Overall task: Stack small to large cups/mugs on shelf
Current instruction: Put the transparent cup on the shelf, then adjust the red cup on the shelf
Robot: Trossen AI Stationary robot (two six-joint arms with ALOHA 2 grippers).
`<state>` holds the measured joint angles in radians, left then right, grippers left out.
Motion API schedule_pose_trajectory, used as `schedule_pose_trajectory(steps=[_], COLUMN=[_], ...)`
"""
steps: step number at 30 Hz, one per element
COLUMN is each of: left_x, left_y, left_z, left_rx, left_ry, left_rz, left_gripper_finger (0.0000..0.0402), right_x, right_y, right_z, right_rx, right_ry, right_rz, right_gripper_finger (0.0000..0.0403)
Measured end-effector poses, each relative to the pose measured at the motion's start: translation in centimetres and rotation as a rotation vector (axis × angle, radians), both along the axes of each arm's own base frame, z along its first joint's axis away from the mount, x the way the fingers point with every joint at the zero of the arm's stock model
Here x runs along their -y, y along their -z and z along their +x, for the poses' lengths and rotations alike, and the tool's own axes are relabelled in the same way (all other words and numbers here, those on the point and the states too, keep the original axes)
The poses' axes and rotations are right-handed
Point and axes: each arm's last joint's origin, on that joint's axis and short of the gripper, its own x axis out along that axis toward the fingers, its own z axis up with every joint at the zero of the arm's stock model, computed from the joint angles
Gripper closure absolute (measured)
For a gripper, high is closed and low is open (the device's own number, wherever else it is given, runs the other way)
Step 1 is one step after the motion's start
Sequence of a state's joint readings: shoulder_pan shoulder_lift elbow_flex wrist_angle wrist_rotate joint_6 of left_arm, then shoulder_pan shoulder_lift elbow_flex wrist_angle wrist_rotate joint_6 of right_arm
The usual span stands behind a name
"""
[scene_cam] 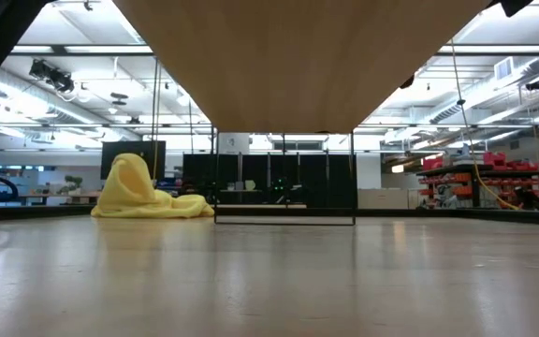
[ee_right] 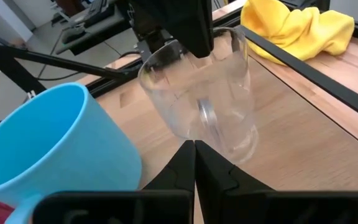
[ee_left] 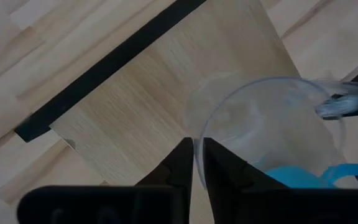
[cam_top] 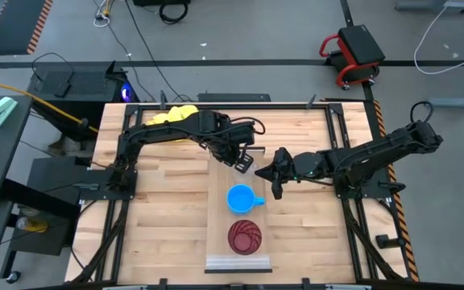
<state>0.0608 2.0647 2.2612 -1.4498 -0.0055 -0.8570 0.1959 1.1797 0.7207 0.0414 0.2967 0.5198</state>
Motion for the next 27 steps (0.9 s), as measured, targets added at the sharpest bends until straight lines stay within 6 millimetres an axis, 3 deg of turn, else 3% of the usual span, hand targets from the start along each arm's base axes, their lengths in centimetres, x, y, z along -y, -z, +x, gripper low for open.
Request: schedule_pose_trajectory(steps=[4,11,20,27], left_x=[0.0,0.1,0.2,0.1], left_y=[-0.2,-2.7,-3.8,-5.1], left_z=[0.0,-0.3,-2.0,-3.9], left_rx=[0.012,0.114,0.077,0.035], left_ry=[0.001,0.007,0.019,0.073], left_rz=[0.001,0.025,0.055,0.185], left_gripper_finger=[0.0348,0.0332,0.0329,0.0334], right_x=[0.0,0.0,0.0,-0.4], right_y=[0.0,0.0,0.0,-1.0], right_z=[0.0,0.0,0.0,-0.8], right_rx=[0.000,0.000,-0.001,0.042], right_ry=[0.000,0.000,0.003,-0.028], right_rz=[0.000,0.000,0.008,0.034], right_gripper_finger=[0.0392,0.0392,0.0392,0.0392])
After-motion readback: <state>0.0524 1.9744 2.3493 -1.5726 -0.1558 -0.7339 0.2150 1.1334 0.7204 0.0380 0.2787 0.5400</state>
